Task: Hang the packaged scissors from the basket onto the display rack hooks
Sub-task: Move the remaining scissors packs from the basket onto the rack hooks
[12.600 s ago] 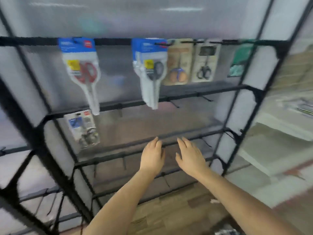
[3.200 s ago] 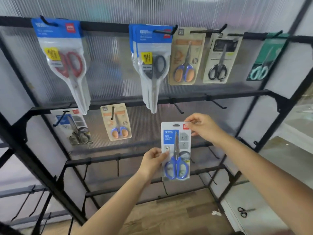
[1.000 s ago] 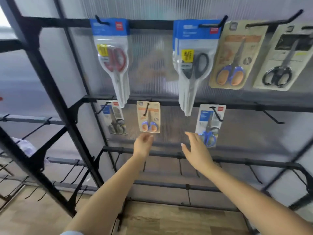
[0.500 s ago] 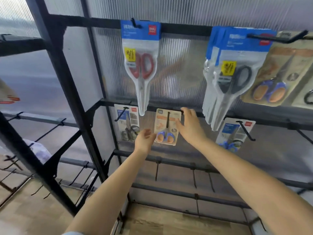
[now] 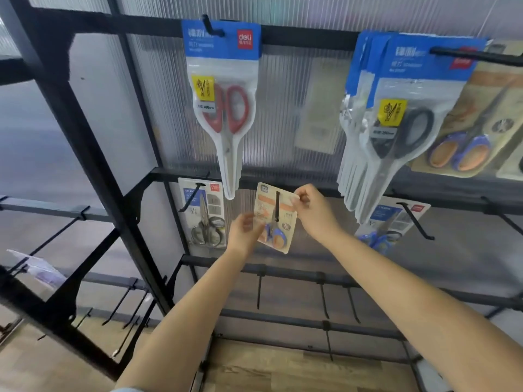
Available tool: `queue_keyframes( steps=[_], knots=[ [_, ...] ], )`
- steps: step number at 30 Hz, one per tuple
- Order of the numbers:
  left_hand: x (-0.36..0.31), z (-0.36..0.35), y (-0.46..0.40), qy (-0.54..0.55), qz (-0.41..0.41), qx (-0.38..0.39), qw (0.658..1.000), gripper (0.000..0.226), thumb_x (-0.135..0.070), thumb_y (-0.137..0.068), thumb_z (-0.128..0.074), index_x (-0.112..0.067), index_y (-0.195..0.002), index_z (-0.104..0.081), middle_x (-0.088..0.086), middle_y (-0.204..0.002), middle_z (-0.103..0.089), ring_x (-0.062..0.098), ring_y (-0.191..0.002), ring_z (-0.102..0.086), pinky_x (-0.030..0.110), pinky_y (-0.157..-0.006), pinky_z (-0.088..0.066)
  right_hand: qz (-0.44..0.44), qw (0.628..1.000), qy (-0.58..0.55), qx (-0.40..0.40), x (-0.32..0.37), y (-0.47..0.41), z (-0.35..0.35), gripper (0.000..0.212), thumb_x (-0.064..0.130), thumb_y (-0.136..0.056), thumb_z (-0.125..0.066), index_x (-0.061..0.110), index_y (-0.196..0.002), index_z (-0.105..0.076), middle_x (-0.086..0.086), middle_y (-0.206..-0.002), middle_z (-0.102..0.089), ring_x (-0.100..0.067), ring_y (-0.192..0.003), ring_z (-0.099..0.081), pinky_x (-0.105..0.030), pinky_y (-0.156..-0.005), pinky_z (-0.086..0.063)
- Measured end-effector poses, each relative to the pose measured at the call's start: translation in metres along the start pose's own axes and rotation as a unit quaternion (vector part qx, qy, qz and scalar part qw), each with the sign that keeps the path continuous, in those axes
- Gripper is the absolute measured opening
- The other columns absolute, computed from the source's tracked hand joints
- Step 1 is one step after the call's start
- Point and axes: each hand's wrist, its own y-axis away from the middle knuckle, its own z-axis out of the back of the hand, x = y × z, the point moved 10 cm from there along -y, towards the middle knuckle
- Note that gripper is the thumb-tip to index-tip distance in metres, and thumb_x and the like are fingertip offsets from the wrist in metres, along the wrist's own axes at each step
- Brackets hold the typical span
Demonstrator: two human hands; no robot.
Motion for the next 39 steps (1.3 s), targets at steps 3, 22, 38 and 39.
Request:
queue_keyframes(
  steps=[3, 22, 38, 39],
  knots=[
    [0.002, 0.002, 0.006, 0.002, 0.004, 0.017, 1.000, 0.037, -0.023, -0.090, -0.061, -0.008, -0.122, -0.051, 0.008, -0.123, -0.056, 0.020, -0.111, -0.055, 0.028, -0.087, -0.045, -0.008, 0.999, -0.013, 0.031, 0.003, 0.006, -0.001, 0.005, 0.018, -0.098, -0.044, 0.015, -0.094, -0.045, 0.003, -0.101, -0.057, -0.014, -0.095, -0.057, -0.029, -0.070, -0.052],
    [-0.009, 0.032, 0.124, 0.129, -0.038, 0.125, 0.983, 0.020, -0.025, -0.083, -0.070, -0.008, -0.080, -0.059, 0.019, -0.093, -0.070, 0.029, -0.084, -0.066, 0.052, -0.080, -0.053, 0.014, 0.995, -0.090, 0.038, 0.068, 0.106, 0.045, 0.009, 0.015, -0.094, -0.053, 0.021, -0.087, -0.056, 0.002, -0.090, -0.066, -0.013, -0.084, -0.061, -0.028, -0.068, -0.050],
    [-0.170, -0.108, 0.190, 0.147, -0.161, 0.283, 0.934, 0.017, -0.017, -0.084, -0.068, -0.005, -0.081, -0.058, 0.000, -0.071, -0.070, 0.009, -0.063, -0.065, 0.023, -0.055, -0.053, 0.001, 0.978, -0.058, -0.198, 0.072, 0.160, 0.265, 0.009, 0.016, -0.091, -0.060, 0.022, -0.083, -0.061, 0.002, -0.086, -0.068, -0.014, -0.079, -0.063, -0.034, -0.069, -0.053],
    [-0.179, -0.118, 0.195, 0.147, -0.167, 0.295, 0.929, 0.017, -0.018, -0.084, -0.068, -0.005, -0.080, -0.058, 0.004, -0.075, -0.070, 0.012, -0.066, -0.065, 0.025, -0.057, -0.054, 0.004, 0.976, -0.056, -0.208, 0.074, 0.163, 0.279, 0.010, 0.016, -0.091, -0.059, 0.022, -0.083, -0.061, 0.002, -0.087, -0.068, -0.015, -0.080, -0.063, -0.036, -0.071, -0.053]
  ],
)
